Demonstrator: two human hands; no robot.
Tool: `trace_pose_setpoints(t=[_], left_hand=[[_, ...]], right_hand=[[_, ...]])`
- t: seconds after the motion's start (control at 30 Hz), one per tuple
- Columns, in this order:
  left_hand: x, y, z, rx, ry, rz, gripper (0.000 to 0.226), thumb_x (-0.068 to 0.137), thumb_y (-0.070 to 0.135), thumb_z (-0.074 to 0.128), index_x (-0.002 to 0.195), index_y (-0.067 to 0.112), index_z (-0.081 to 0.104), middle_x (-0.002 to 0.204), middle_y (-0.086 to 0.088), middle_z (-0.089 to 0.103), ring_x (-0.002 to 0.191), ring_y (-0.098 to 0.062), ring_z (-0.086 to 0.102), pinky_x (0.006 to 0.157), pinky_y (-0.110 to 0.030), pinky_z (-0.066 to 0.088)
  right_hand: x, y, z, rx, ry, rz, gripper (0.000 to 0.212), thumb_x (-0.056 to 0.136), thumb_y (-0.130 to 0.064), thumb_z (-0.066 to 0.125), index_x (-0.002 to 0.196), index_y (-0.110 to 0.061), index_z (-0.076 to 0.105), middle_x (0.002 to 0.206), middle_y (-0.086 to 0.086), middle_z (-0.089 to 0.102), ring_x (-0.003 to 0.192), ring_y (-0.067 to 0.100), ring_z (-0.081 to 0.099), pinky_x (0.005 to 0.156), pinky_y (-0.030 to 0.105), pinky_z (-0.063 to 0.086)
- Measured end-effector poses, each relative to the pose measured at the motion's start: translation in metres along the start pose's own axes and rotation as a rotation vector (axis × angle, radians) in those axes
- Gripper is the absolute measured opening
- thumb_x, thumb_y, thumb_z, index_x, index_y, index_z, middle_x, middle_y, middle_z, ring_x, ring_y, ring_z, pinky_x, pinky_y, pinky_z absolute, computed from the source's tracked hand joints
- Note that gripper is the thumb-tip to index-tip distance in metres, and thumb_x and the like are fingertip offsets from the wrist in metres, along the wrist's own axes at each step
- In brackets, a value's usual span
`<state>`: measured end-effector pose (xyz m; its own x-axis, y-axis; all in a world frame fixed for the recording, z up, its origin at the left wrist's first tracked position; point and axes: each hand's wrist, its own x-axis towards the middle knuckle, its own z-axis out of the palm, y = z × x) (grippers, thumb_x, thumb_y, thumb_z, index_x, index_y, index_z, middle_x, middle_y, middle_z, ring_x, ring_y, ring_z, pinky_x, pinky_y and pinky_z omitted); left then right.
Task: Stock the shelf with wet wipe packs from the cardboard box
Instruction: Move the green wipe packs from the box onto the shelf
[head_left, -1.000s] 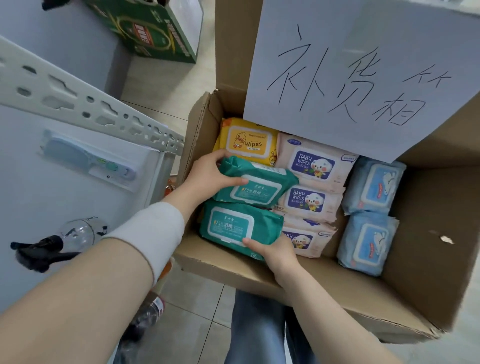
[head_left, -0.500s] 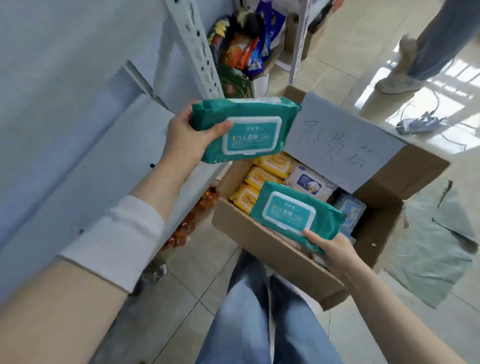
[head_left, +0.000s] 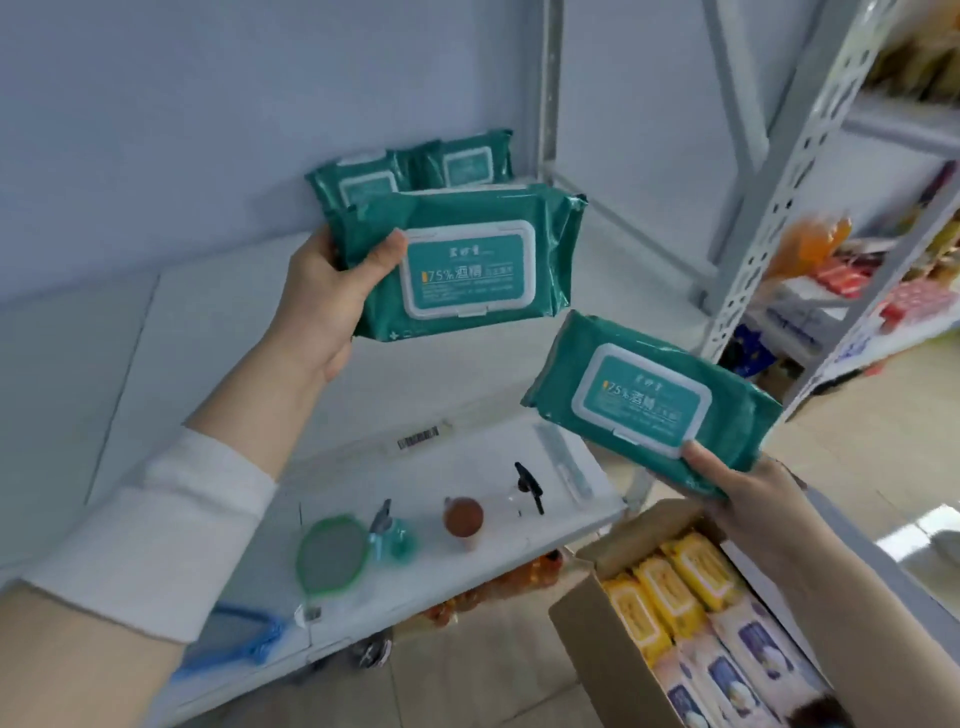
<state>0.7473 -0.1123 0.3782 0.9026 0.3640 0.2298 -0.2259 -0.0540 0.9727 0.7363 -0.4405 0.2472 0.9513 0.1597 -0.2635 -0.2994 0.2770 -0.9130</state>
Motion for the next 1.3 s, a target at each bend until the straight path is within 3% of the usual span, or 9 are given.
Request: trace_pose_setpoints(t=[0.13, 0.27, 0.37, 0.57, 0.73, 0.83, 1.03, 1.17, 1.3], left_hand=[[0.029, -0.007, -0.076, 0.014, 0.106, 0.014, 0.013, 0.084, 0.024, 0.065, 0.094, 0.03, 0.058, 0.095, 0.017, 0.069, 0.086, -0.002, 0.068, 0.067, -0.028, 0.057], [0.059, -0.035, -0.126, 0.019, 0.188, -0.042, 0.014, 0.084, 0.027, 0.065, 0.096, 0.031, 0.058, 0.101, 0.013, 0.068, 0.09, -0.007, 0.067, 0.07, -0.034, 0.055], [0.083, -0.061, -0.145, 0.017, 0.222, -0.087, 0.013, 0.084, 0.029, 0.066, 0.095, 0.032, 0.059, 0.101, 0.011, 0.069, 0.091, -0.011, 0.068, 0.072, -0.036, 0.055], [0.157, -0.11, -0.147, -0.031, 0.274, -0.129, 0.013, 0.082, 0.027, 0.067, 0.093, 0.031, 0.061, 0.094, 0.014, 0.071, 0.081, -0.004, 0.07, 0.063, -0.027, 0.055], [0.244, -0.147, -0.128, -0.058, 0.258, -0.111, 0.015, 0.082, 0.021, 0.066, 0.094, 0.027, 0.06, 0.09, 0.015, 0.072, 0.082, -0.003, 0.07, 0.062, -0.023, 0.057], [0.293, -0.172, -0.117, -0.032, 0.274, -0.077, 0.017, 0.08, 0.018, 0.065, 0.092, 0.027, 0.059, 0.086, 0.017, 0.072, 0.081, -0.002, 0.069, 0.068, -0.025, 0.058], [0.349, -0.21, -0.113, 0.067, 0.312, -0.002, 0.025, 0.08, 0.008, 0.067, 0.093, 0.027, 0.058, 0.085, 0.02, 0.072, 0.083, 0.002, 0.066, 0.072, -0.015, 0.052], [0.358, -0.208, -0.122, 0.241, 0.267, 0.063, 0.033, 0.071, 0.016, 0.073, 0.094, 0.035, 0.061, 0.089, 0.025, 0.07, 0.084, 0.01, 0.064, 0.071, -0.006, 0.048], [0.361, -0.199, -0.126, 0.504, 0.304, 0.137, 0.038, 0.063, 0.034, 0.076, 0.089, 0.056, 0.058, 0.102, 0.015, 0.055, 0.09, 0.008, 0.058, 0.078, -0.002, 0.044]], right_hand=[[0.043, -0.023, 0.067, 0.051, -0.119, 0.036, 0.029, 0.069, -0.014, 0.06, 0.097, -0.006, 0.062, 0.09, 0.002, 0.076, 0.081, 0.015, 0.073, 0.062, 0.024, 0.059], [0.084, -0.029, 0.105, 0.036, -0.157, 0.111, 0.03, 0.068, -0.014, 0.062, 0.096, -0.004, 0.061, 0.087, 0.004, 0.076, 0.082, 0.018, 0.073, 0.075, 0.034, 0.059], [0.121, -0.032, 0.117, 0.009, -0.15, 0.156, 0.031, 0.067, -0.013, 0.062, 0.095, 0.0, 0.059, 0.083, 0.006, 0.076, 0.08, 0.02, 0.073, 0.071, 0.033, 0.06], [0.232, -0.05, 0.133, -0.05, -0.19, 0.063, 0.033, 0.074, -0.014, 0.06, 0.104, 0.0, 0.06, 0.1, 0.006, 0.075, 0.092, 0.019, 0.072, 0.069, 0.024, 0.058], [0.354, -0.079, 0.155, -0.141, -0.23, -0.024, 0.017, 0.086, -0.004, 0.052, 0.1, -0.007, 0.06, 0.092, 0.0, 0.076, 0.085, 0.013, 0.073, 0.068, 0.02, 0.058], [0.426, -0.091, 0.17, -0.217, -0.252, -0.024, 0.018, 0.09, 0.0, 0.048, 0.101, -0.009, 0.06, 0.089, -0.003, 0.076, 0.082, 0.011, 0.072, 0.067, 0.018, 0.057], [0.525, -0.101, 0.183, -0.508, -0.25, -0.109, 0.025, 0.078, -0.018, 0.066, 0.102, -0.021, 0.062, 0.1, -0.006, 0.072, 0.087, 0.008, 0.07, 0.079, 0.025, 0.055], [0.557, -0.104, 0.189, -0.664, -0.147, -0.274, 0.033, 0.075, -0.008, 0.073, 0.102, -0.025, 0.064, 0.087, -0.014, 0.067, 0.063, -0.009, 0.066, 0.059, 0.006, 0.051], [0.572, -0.104, 0.19, -0.706, -0.091, -0.349, 0.039, 0.069, -0.008, 0.079, 0.101, -0.024, 0.065, 0.074, -0.022, 0.068, 0.057, -0.012, 0.063, 0.053, 0.002, 0.047]])
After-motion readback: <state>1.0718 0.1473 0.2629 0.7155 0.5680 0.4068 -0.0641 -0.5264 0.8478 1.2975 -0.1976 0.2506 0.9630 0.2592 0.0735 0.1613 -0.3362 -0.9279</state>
